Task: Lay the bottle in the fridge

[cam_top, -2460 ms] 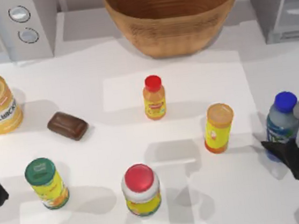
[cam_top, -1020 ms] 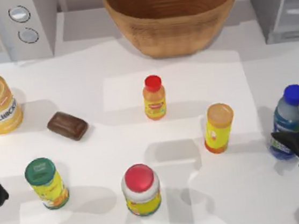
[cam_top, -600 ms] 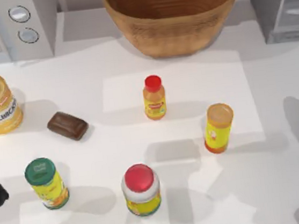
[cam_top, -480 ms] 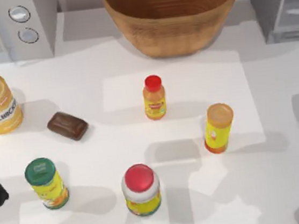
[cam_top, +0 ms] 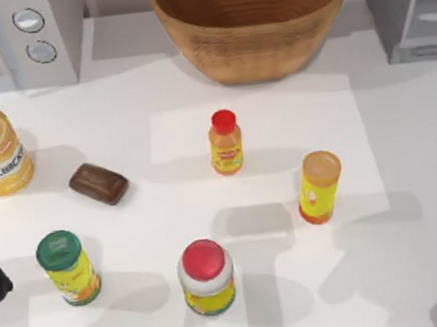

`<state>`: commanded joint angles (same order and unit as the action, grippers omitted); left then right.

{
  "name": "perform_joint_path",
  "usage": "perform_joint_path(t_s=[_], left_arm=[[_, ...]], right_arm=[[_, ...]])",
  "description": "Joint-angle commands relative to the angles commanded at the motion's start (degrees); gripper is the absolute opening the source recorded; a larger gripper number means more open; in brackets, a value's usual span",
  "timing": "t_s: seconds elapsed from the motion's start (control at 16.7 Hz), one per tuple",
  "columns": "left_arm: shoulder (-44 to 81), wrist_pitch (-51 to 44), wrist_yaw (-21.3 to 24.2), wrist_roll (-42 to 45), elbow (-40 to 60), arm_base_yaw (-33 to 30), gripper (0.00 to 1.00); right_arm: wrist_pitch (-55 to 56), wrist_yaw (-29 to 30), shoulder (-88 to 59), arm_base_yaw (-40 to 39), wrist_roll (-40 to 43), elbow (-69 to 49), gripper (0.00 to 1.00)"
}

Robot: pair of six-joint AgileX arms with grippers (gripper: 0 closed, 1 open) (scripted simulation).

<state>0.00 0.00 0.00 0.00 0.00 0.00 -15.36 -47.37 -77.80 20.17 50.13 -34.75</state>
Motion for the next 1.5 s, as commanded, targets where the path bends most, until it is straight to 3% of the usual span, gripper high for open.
perform_joint_path(t_s=[0.3,0.54,0.84,1.26,1.5], left_arm=[[0.0,0.0,0.0,0.0,0.0,0.0,1.00],[0.0,0.0,0.0,0.0,0.0,0.0,1.00],[0.0,0.0,0.0,0.0,0.0,0.0,1.00],[0.0,0.0,0.0,0.0,0.0,0.0,1.00],[0.0,0.0,0.0,0.0,0.0,0.0,1.00]], right_arm=[[3.4,2.0,8.6,-4.3,-0.1,0.5,0.01],[7.9,7.9,25.2,-9.8,-5.1,4.3,0.01],[12.3,20.0,48.0,-15.9,-18.2,14.1,0.01],[15.3,42.4,73.0,-20.2,-44.5,30.3,0.01],[15.4,47.4,77.8,-20.2,-50.1,34.8,0.01]])
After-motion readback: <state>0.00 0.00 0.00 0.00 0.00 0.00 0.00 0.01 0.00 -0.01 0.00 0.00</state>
